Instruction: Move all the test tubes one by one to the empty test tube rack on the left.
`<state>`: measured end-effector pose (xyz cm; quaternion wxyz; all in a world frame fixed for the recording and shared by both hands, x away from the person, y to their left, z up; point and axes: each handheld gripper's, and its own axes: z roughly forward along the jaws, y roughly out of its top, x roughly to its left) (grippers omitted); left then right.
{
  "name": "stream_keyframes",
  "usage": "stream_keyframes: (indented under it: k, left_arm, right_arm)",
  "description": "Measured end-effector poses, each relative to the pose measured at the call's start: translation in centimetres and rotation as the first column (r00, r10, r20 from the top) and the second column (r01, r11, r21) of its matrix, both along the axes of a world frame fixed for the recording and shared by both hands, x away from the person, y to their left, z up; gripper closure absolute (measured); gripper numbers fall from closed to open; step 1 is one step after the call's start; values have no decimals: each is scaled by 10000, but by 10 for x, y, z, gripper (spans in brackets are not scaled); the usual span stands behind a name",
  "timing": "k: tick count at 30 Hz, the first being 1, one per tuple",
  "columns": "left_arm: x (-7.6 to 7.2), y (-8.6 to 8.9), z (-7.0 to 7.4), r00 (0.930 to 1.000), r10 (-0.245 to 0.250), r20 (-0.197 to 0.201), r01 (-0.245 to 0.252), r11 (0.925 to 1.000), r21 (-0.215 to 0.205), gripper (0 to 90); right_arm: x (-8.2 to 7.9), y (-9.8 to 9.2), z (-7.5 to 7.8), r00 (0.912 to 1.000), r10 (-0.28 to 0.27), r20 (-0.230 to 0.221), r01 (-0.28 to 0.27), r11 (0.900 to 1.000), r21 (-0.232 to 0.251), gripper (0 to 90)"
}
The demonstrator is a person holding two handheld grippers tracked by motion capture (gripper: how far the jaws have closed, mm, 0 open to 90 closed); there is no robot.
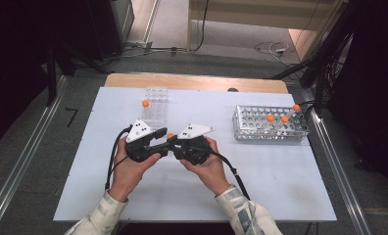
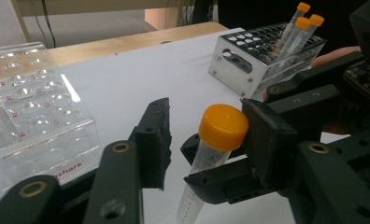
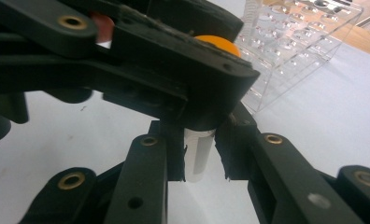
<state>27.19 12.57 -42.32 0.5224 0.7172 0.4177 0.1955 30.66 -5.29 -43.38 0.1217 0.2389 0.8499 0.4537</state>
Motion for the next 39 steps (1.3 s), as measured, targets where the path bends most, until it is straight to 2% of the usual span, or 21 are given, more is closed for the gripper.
stream_keyframes:
  k: [6, 13, 14, 19, 22, 25, 29, 35, 39]
  left_arm:
    - [0, 0, 0, 9999, -157, -55, 157, 9999, 32, 686]
    - [0, -1, -1, 9999, -118, 56, 117, 9997, 193, 700]
    - [0, -1, -1, 9999, -99, 64, 98, 9998, 195, 701]
    - [4, 1, -1, 10000, -19, 4, 19, 10000, 86, 702]
    - [7, 2, 1, 10000, 66, 18, -66, 10000, 64, 702]
    - [12, 6, 4, 9998, 213, 27, -213, 9998, -26, 702]
    - [20, 12, 11, 9992, 393, -3, -393, 9989, -270, 702]
    - [36, 18, 24, 9976, 686, -43, -686, 9976, -106, 702]
    - [45, 22, 32, 9957, 924, 90, -923, 9957, -52, 703]
  right_arm:
    - [1, 2, -1, 10000, -27, -54, 26, 10000, -52, 717]
    - [2, 2, -2, 9999, -29, -142, 28, 10000, -61, 710]
    - [2, 2, -2, 9999, 4, -173, -5, 10000, -55, 676]
    - [3, -1, -3, 9978, 88, -655, -93, 9999, -80, 394]
    - [3, -8, -4, 9970, -5, -773, -1, 10000, -87, 313]
    - [3, -19, -4, 9967, -151, -800, 141, 9998, -129, 277]
    - [1, -33, -5, 9962, -327, -804, 303, 9991, -303, 266]
    - [-4, -55, -10, 9959, -501, -756, 475, 9982, -356, 265]
    - [-4, -64, -12, 9951, -647, -753, 616, 9972, -422, 265]
